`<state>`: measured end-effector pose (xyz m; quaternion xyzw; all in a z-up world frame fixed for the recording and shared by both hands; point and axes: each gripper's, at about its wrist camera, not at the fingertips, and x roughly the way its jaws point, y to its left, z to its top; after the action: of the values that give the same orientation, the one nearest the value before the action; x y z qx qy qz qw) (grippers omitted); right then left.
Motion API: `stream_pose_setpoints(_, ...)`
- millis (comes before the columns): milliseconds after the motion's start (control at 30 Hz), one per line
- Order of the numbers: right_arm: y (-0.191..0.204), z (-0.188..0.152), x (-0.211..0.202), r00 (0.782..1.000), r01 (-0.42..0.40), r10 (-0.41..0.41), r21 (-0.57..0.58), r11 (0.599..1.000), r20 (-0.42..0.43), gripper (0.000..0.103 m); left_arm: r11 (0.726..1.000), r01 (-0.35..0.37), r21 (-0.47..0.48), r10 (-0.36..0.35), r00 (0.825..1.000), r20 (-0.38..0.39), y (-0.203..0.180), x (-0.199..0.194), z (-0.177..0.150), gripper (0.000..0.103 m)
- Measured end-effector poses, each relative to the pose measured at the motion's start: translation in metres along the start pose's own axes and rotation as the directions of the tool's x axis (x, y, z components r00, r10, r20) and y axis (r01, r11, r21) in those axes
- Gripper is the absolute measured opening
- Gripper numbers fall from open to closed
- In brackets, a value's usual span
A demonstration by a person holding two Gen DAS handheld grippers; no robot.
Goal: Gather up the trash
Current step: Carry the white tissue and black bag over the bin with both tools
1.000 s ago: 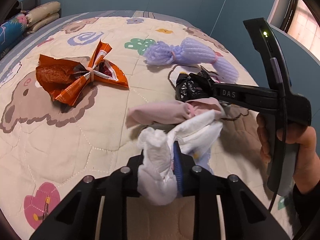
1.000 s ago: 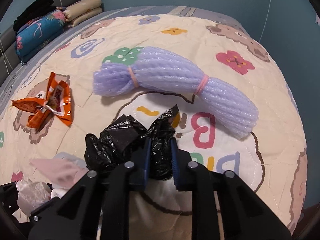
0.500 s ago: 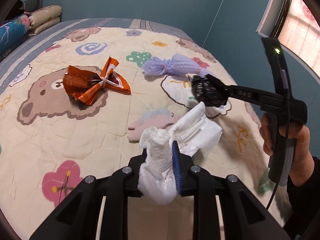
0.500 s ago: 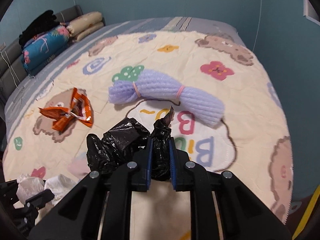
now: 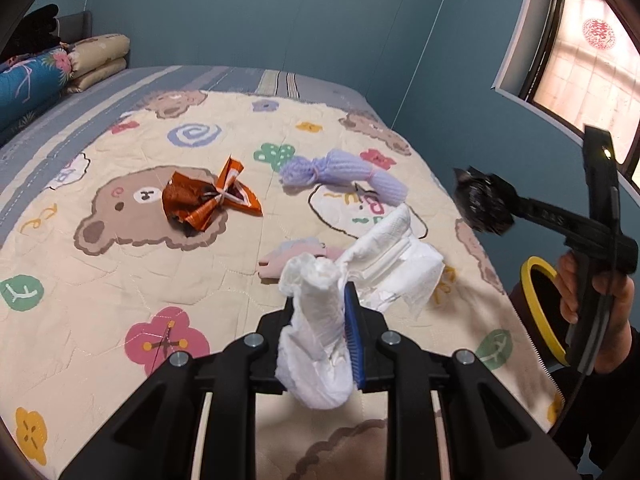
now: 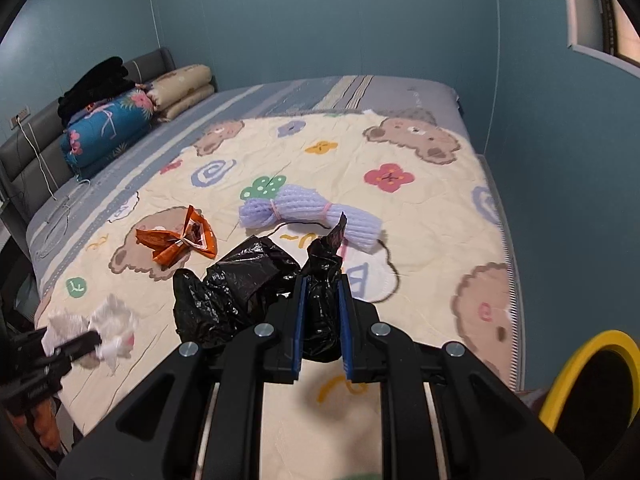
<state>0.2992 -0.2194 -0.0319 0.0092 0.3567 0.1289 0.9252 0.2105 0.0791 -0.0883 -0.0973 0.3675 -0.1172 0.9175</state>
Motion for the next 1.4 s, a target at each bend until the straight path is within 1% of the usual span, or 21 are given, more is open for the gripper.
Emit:
stream_pose_setpoints(167, -0.019, -0.01, -0.037, 0.999, 0.016, -0.017, 0.018, 1.0, 0.03, 0.015, 1.0, 0.0, 0.008, 0.0, 1.0, 0.024, -0.013, -0.014, 0.001, 0.02)
stream_pose_setpoints(300, -0.036, -0.016, -0.066, 0.998, 0.028, -0.03, 0.039, 0.999, 0.057, 0.015, 1.0, 0.013, 0.019, -0.014, 0.999, 0.035, -0.027, -0.023, 0.002, 0.02)
stream_pose_setpoints(433, -0.053, -0.023, -0.093, 0.996, 0.032, -0.037, 0.063, 0.997, 0.076, 0.015, 0.998, 0.048, 0.035, -0.049, 0.998, 0.041, -0.047, -0.028, 0.006, 0.021)
stream_pose_setpoints(633, -0.076, -0.035, -0.126, 0.994, 0.051, -0.06, 0.09, 0.995, 0.096, 0.015, 0.991, 0.098, 0.095, -0.104, 0.993, 0.052, -0.088, -0.03, 0.014, 0.021)
stream_pose_setpoints(800, -0.097, -0.042, -0.151, 0.989, 0.078, -0.091, 0.114, 0.99, 0.117, 0.015, 0.978, 0.148, 0.148, -0.156, 0.987, 0.039, -0.125, -0.022, 0.02, 0.021)
stream_pose_setpoints(933, -0.114, -0.047, -0.167, 0.985, 0.097, -0.115, 0.137, 0.986, 0.127, 0.015, 0.963, 0.198, 0.183, -0.205, 0.978, 0.022, -0.156, -0.013, 0.024, 0.021)
stream_pose_setpoints(1267, -0.153, -0.055, -0.197, 0.973, 0.136, -0.168, 0.198, 0.971, 0.155, 0.015, 0.927, 0.263, 0.266, -0.272, 0.962, -0.003, -0.217, 0.002, 0.034, 0.021)
stream_pose_setpoints(1400, -0.171, -0.06, -0.202, 0.97, 0.158, -0.194, 0.224, 0.962, 0.148, 0.015, 0.914, 0.28, 0.295, -0.287, 0.958, -0.02, -0.239, 0.011, 0.037, 0.021)
